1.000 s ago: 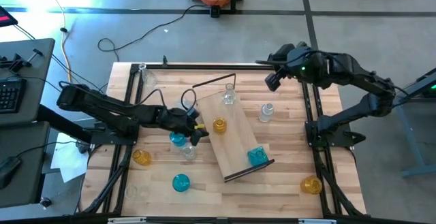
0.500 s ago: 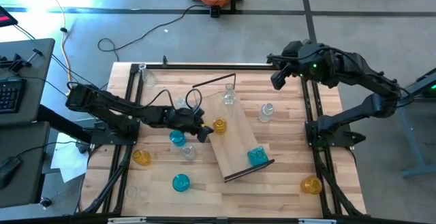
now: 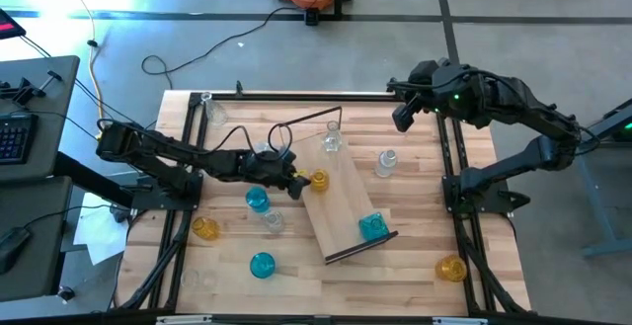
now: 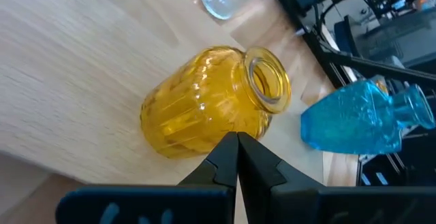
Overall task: Sort vases onto shelf
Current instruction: Put the yellow crystal vase on the shelf, then put the transparent crystal vase on the shelf aligned with the other transparent crystal vase
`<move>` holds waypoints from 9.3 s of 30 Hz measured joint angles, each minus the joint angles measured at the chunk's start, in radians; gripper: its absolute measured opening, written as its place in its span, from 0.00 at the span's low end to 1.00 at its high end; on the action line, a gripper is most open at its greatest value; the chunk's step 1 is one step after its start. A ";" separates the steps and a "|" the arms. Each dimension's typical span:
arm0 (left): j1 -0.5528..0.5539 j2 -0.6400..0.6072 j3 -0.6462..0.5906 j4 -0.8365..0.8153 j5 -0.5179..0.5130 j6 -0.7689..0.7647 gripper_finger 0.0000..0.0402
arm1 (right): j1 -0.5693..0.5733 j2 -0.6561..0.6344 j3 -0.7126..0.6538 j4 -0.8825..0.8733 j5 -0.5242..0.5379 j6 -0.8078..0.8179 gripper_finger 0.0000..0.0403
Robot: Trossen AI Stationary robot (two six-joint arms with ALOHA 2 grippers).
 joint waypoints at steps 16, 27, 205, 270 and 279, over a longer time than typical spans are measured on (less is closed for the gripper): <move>-0.065 0.000 0.000 0.016 0.022 -0.090 0.01 | 0.000 0.000 0.000 0.000 0.000 -0.007 0.00; -0.066 0.043 0.000 -0.020 -0.027 -0.087 0.01 | 0.000 0.001 0.000 0.014 0.000 -0.008 0.00; 0.164 0.296 0.212 0.105 0.104 0.142 0.01 | 0.000 0.000 0.001 0.040 -0.051 -0.005 0.00; -0.054 -0.471 0.098 -1.006 0.279 0.479 0.45 | 0.012 0.228 -0.126 0.614 -0.776 0.097 0.00; 0.081 -0.478 0.098 -1.024 0.003 0.650 0.44 | 0.011 0.151 -0.126 0.571 -0.705 0.097 0.00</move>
